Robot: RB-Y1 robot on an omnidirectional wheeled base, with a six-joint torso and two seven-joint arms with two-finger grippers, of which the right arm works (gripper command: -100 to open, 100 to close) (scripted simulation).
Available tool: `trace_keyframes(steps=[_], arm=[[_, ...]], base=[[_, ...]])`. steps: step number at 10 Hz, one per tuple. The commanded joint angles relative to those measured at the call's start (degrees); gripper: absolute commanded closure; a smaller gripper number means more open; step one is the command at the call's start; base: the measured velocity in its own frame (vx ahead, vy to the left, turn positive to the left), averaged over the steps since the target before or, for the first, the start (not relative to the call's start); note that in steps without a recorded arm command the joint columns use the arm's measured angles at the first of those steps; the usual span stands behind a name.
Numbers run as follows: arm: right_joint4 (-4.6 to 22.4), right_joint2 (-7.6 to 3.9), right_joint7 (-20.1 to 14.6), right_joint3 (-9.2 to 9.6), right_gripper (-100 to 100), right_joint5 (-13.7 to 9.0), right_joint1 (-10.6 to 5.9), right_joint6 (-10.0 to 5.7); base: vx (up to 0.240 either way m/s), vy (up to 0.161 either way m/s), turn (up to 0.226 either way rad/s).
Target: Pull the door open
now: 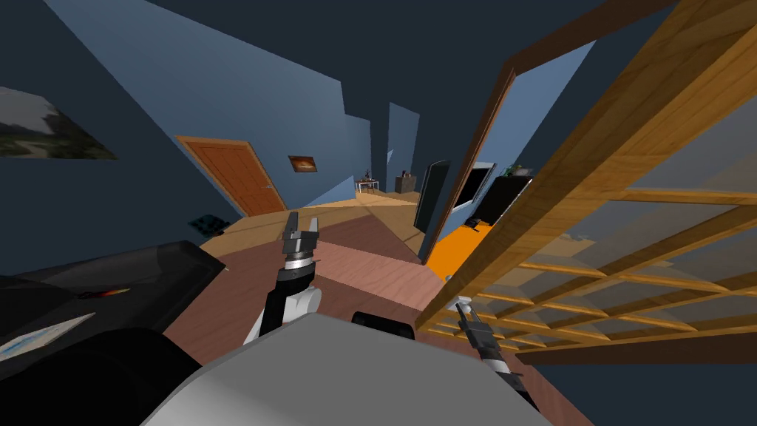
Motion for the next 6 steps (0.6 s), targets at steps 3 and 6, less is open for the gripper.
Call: trace_keyframes(steps=[3,6], arm=[[1.88,-0.65,-1.29,1.06,100,0.68,0.52,-3.18],[2.96,-1.18,-2.1,1.69,100,1.09,0.92,-5.24]], base=[[-0.217,-0.093,0.161],[-0.2,-0.065,0.122]])
